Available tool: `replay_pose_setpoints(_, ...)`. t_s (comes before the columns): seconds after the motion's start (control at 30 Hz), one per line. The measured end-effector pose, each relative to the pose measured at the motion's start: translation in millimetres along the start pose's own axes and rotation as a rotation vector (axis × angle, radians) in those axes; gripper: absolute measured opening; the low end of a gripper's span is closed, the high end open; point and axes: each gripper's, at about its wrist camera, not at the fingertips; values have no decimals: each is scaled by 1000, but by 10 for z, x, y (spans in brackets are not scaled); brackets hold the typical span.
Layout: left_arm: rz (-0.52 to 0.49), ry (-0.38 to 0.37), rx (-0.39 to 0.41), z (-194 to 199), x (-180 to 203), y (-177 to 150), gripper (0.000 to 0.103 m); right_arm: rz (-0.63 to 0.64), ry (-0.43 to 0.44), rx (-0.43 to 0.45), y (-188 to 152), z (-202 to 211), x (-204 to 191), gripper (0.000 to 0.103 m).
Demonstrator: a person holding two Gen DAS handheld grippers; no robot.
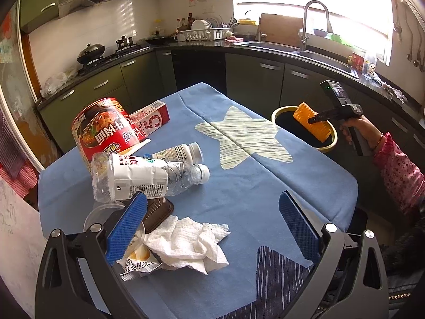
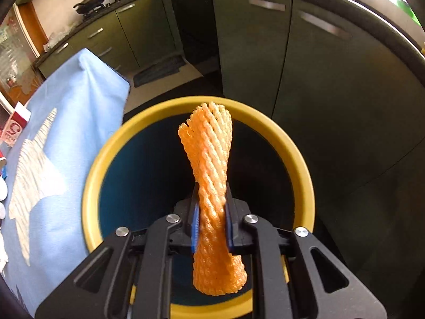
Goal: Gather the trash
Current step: 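Carry the foam net over the bin and open the right gripper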
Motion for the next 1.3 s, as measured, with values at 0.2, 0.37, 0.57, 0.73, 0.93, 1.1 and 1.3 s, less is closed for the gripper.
replay_pose_setpoints(0.2,3,-6,-6,-23,14,-4,98,-3,-52,-3,-17,-67,16,45)
replay_pose_setpoints(0.37,6,-8,-9,-31,1,-25,98,6,-50,27,-40,144,-12,47)
replay_pose_setpoints(0.57,12,-14,-5,-10,0,-64,98,21,-29,81,10,410,-88,51)
replay_pose_setpoints(0.73,17,-8,-6,29,-18,-112,98,62,-56,123,60,599,-194,58)
replay_pose_setpoints(0.93,25,-5,-7,46,-50,-141,98,158,-116,178,35,732,-330,69)
replay_pose_setpoints(1.1,26,-1,-5,46,-71,-148,98,117,-50,187,60,811,-298,71)
replay_pose_setpoints(1.3,29,78,-13,114,-244,-207,98,113,7,213,-18,981,-408,72)
Point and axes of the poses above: each gripper's, at about its wrist camera, not at the fingertips, and z roughly against the way its jaws point, x to its right, y to its top, and after that the axes turned 9 degrees about x, right-handed
